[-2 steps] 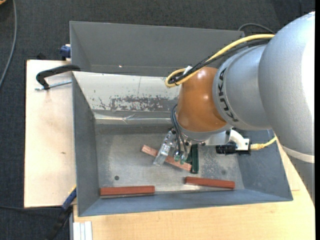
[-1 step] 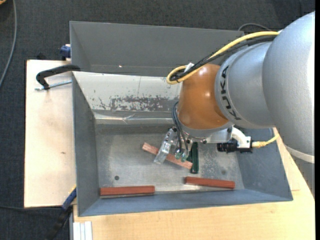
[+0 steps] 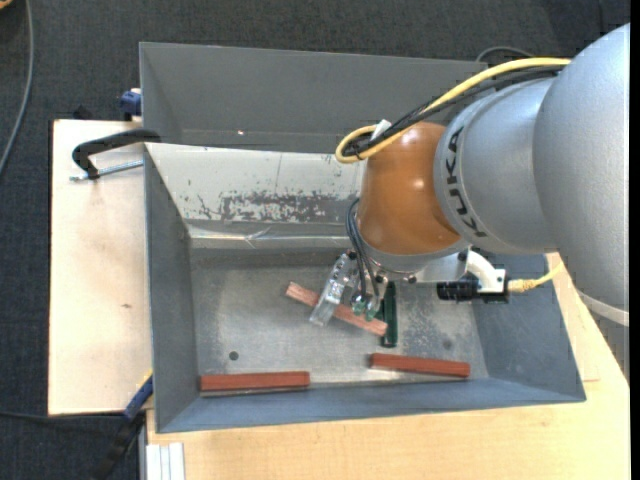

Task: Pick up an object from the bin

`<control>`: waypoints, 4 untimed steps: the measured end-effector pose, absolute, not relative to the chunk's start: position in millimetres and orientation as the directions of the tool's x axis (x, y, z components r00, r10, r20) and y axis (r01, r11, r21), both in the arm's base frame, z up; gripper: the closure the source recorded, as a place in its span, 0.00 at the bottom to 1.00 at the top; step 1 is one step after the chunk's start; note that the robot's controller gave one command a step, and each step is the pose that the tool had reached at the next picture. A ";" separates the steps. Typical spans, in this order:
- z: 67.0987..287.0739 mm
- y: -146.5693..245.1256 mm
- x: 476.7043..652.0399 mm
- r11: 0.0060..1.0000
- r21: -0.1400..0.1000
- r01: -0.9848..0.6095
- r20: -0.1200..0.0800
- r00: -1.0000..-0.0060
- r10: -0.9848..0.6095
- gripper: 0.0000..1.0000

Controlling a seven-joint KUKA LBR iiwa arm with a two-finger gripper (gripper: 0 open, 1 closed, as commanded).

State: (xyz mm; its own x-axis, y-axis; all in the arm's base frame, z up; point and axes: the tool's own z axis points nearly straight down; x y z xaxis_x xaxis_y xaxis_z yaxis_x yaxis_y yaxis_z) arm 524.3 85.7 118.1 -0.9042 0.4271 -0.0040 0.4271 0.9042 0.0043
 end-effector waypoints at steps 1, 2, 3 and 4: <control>127.0 86.0 524.5 0.905 0.004 0.426 -0.003 -0.904 0.426 1.00; 132.1 86.3 525.1 0.905 0.004 0.426 -0.004 -0.905 0.426 1.00; 138.2 86.2 524.3 0.905 0.002 0.426 0.000 -0.905 0.426 1.00; 152.6 86.3 524.0 0.905 0.002 0.426 0.000 -0.905 0.426 1.00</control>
Offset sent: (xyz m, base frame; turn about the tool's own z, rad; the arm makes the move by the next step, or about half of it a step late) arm 0.0001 0.0001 0.0209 0.0000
